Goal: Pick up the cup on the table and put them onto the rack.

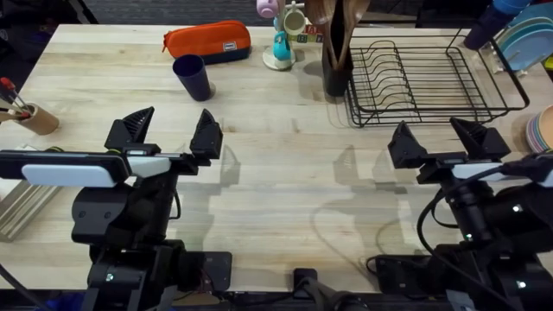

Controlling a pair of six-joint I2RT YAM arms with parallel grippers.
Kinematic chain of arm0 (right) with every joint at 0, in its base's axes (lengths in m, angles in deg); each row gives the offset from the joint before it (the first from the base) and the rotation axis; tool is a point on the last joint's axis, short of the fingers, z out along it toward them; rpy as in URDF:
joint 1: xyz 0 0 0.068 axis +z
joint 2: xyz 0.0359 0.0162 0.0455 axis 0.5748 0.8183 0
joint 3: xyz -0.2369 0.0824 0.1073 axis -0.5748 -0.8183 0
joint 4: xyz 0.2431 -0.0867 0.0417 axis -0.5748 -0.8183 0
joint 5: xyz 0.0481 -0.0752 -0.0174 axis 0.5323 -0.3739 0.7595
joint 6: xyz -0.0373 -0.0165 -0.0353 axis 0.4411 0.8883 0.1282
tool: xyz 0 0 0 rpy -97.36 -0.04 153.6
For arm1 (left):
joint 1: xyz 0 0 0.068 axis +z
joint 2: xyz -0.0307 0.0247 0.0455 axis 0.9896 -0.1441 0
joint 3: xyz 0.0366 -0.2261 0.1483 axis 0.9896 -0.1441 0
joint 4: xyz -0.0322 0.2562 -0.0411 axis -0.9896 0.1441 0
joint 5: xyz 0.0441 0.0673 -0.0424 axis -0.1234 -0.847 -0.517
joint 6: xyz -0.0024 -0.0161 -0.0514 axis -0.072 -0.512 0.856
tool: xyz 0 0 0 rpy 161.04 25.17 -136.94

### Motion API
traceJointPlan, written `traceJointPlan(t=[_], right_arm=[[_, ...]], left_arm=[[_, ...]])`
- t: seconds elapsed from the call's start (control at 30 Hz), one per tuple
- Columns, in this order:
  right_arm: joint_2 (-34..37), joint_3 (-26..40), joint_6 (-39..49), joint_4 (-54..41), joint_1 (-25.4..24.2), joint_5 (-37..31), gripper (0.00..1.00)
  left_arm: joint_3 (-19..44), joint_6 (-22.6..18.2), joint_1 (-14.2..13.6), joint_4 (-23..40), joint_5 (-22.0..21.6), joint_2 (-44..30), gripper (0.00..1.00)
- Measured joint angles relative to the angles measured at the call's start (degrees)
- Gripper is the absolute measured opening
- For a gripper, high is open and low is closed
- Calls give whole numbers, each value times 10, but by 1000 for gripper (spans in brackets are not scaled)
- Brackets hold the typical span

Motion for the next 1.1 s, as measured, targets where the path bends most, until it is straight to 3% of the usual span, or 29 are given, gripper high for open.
traceJointPlan(t=[0.5, 0.63, 0.73, 0.87, 1.1], right_arm=[[0, 1, 0, -4, -1, -6, 996], [0, 21, -14, -49, -1, -9, 996], [0, 59, -21, -127, -1, -11, 997], [14, 121, -22, -154, -1, -12, 996], [92, 238, -22, -152, -1, -15, 996]], left_arm=[[0, 0, 0, 2, -6, 0, 993], [9, 0, 0, 42, 10, 0, 993], [42, -1, 0, 93, 18, 0, 993], [118, -16, 0, 132, 22, -21, 994], [252, -38, 0, 180, 24, -148, 994]])
